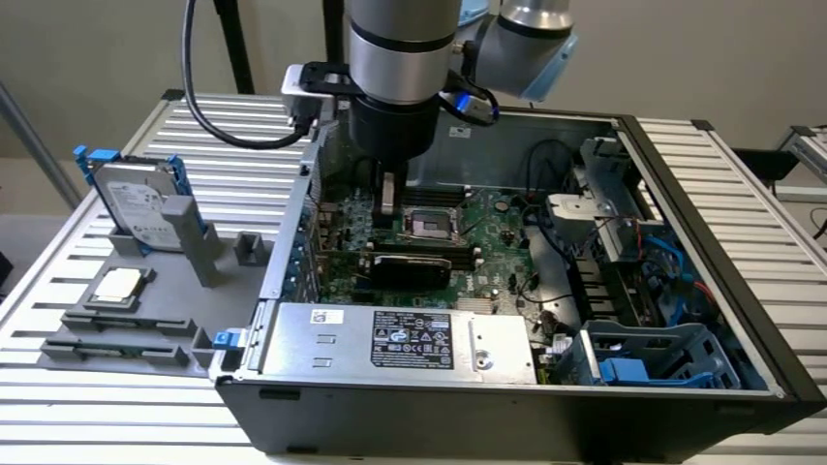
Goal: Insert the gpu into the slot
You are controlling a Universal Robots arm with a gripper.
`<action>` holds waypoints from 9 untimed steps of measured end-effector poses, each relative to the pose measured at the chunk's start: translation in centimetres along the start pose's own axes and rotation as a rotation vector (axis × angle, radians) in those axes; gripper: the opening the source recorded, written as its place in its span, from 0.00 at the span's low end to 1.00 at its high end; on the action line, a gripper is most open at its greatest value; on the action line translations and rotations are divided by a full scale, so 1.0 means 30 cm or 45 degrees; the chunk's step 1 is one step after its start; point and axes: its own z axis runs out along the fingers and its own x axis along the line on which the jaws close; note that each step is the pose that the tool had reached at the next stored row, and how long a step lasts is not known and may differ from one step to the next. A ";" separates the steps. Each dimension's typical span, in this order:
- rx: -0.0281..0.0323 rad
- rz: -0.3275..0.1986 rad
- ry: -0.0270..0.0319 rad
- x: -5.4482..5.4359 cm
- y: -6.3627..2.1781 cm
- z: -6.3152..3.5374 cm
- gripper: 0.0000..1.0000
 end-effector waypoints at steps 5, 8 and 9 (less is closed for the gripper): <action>0.0347 -0.003 0.0002 0.000 -0.026 -0.001 0.11; 0.0349 -0.003 0.0001 0.000 -0.026 -0.001 0.11; 0.0349 -0.003 0.0001 0.000 -0.026 -0.001 0.11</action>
